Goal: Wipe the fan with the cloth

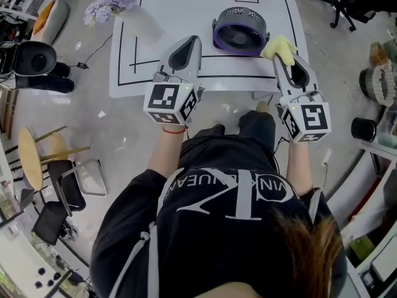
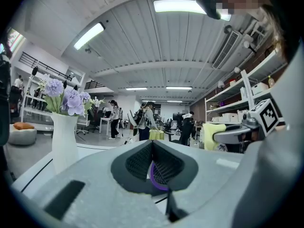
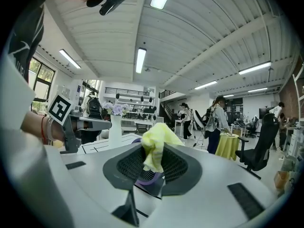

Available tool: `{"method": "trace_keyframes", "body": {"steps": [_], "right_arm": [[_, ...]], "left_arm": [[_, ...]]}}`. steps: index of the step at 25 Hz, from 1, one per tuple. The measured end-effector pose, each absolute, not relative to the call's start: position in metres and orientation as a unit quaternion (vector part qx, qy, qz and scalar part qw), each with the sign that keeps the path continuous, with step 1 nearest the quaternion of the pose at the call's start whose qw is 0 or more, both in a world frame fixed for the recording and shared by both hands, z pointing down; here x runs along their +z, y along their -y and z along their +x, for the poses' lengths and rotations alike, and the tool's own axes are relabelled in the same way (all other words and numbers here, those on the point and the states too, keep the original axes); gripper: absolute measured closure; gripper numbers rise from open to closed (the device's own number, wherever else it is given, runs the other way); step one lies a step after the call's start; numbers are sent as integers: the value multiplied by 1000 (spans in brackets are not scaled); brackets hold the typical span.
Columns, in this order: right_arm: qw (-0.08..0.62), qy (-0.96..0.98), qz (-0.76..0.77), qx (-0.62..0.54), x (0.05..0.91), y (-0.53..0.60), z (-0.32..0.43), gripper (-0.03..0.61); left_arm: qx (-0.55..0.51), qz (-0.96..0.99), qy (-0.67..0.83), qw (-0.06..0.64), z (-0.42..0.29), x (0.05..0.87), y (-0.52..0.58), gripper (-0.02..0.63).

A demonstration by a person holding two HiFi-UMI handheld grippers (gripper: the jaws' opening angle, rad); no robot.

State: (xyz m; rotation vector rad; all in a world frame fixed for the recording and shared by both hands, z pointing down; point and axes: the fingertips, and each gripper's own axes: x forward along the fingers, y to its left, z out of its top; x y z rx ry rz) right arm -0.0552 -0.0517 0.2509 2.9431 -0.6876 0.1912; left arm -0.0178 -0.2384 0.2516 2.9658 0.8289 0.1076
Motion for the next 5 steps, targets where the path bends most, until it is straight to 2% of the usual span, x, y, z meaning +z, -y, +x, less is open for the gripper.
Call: {"method": "trace_keyframes", "body": {"steps": [5], "right_arm": [[57,225,971,61,251,51,-57,489]], "left_arm": [[36,962,-269,37,-18,252,240,603]]}}
